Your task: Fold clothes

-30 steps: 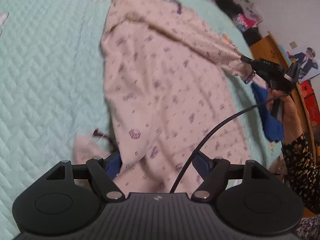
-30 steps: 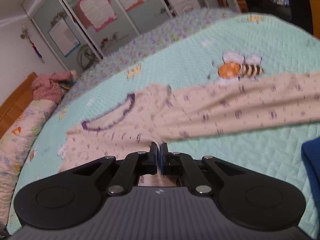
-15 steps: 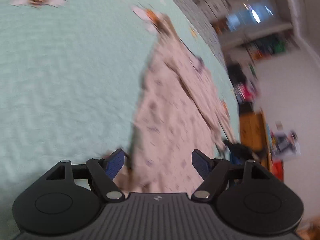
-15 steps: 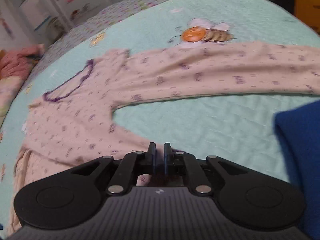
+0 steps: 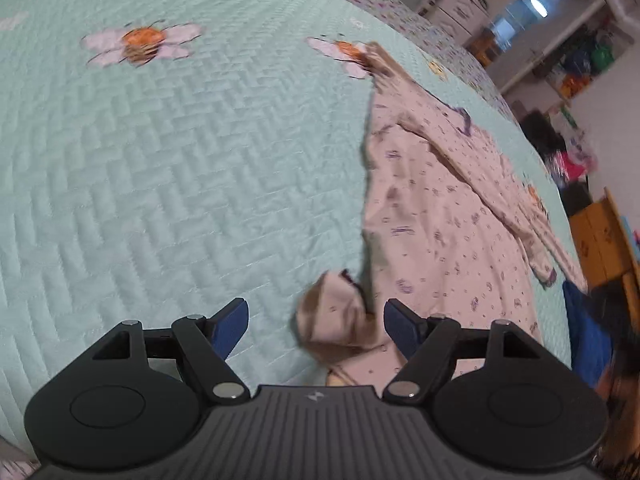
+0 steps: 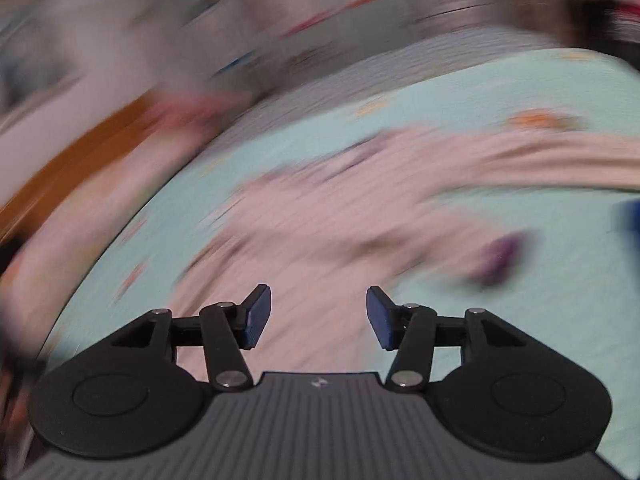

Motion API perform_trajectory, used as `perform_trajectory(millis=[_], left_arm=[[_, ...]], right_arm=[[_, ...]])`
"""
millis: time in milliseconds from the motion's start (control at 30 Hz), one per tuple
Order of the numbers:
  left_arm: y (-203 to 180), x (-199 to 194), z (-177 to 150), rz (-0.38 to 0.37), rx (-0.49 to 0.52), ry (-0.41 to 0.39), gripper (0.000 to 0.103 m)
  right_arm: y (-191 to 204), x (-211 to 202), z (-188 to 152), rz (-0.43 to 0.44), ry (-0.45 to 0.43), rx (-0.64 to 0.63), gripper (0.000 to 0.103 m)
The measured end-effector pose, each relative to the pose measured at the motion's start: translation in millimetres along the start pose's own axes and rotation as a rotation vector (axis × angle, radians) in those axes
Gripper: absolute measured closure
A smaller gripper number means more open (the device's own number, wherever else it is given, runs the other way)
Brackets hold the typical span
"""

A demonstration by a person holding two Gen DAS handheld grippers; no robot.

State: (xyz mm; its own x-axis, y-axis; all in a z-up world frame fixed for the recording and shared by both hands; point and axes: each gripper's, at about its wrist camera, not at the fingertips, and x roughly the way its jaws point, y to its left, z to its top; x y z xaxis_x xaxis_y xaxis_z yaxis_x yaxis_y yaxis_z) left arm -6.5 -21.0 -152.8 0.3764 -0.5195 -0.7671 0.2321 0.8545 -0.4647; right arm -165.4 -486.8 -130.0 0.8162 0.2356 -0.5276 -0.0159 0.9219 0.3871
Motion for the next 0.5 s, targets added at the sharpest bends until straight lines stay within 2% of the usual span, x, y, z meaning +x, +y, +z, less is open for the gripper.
perform_trajectory(millis=[67,167,200,300,400,500], left_arm=[[2.1,2.1,-2.5,0.015,-0.008,-0.001,0.026],[1.4,2.6,-3.5,0.045,-0.014,-0.018,0.026],[2.5,1.8,-3.3,0.045,-0.033,-0.027,0.026],[4.5,0.1,-4.4,0.056,-0.085,-0.036,0.026],[-2.4,1.8,-7.5,0.093,-0.071,-0.022,0.026],[-8.8,5.0,-8.9,0.143,-0.066,-0.003,0.026]], right_arm=[[60.8,18.7,-27.2,0.097,0.109,-0.260,0.049],[148.4,44.3,-75.4,0.204,0.205,-0.638,0.051],[171.8,52.7,-89.7,0.195,0.209,-0.765,0.051],[221.2,72.1,-119.7,0.113,0.128,-1.071,0.052],[242.7,90.1,-133.8,0.063,0.142,-1.263,0.056],[243.2,98.0,-140.1,-0.007,0.160,-1.369,0.057]])
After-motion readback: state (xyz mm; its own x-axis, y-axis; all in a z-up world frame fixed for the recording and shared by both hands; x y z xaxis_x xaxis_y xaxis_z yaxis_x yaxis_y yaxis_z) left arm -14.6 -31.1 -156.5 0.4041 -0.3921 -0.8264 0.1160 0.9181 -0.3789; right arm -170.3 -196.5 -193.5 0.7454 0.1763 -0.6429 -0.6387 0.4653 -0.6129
